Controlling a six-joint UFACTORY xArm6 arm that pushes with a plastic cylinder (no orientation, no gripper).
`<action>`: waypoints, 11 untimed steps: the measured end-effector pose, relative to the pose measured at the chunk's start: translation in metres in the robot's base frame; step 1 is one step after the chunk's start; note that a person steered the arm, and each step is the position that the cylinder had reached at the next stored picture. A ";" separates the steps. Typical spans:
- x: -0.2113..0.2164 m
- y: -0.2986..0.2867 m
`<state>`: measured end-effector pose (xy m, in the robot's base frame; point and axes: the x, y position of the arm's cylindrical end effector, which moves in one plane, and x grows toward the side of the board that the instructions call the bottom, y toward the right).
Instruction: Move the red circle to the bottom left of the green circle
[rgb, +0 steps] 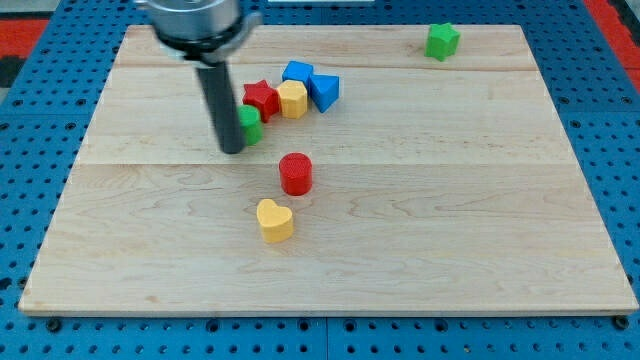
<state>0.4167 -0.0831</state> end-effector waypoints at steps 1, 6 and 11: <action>-0.001 0.018; 0.057 0.069; 0.045 -0.072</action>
